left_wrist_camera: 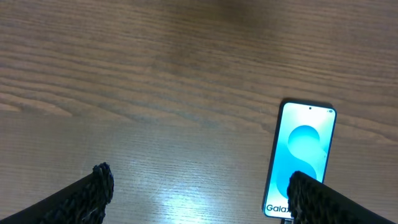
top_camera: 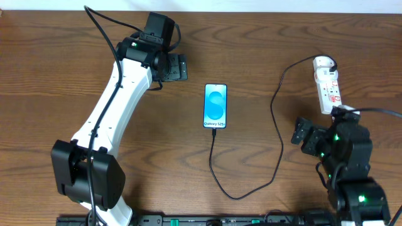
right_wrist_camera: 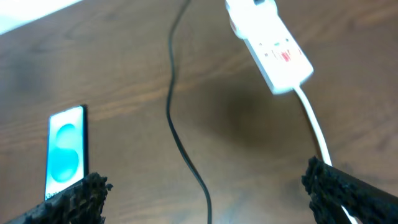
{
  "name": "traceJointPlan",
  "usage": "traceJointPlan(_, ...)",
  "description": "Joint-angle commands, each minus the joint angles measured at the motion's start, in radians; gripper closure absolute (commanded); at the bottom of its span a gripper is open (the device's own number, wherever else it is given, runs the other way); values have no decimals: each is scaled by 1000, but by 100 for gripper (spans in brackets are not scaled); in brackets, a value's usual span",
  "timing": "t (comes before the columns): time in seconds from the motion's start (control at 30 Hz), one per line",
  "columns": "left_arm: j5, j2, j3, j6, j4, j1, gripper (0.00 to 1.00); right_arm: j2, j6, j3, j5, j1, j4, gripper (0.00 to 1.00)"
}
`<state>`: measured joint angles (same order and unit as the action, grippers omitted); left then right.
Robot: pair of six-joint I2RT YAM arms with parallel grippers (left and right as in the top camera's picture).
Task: Plug charger to phone and switch on socket
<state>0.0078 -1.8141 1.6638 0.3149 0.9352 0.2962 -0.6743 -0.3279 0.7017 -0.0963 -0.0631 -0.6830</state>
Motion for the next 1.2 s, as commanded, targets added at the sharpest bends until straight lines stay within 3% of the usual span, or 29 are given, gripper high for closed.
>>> traceJointPlan(0.0,-16,-6,-4,5,3,2,9,79,121,-96,39,-6,90,1)
traceJointPlan(0.2,-16,-6,-4,5,3,2,9,264,143,-332,59,-6,342,1)
traceJointPlan(0.6,-16,-6,-4,5,2,2,9,581,185,-657,74,-6,584,1)
traceJointPlan(1.17,-16,-6,-4,5,3,2,9,669,302,-696,88,-18,658,1)
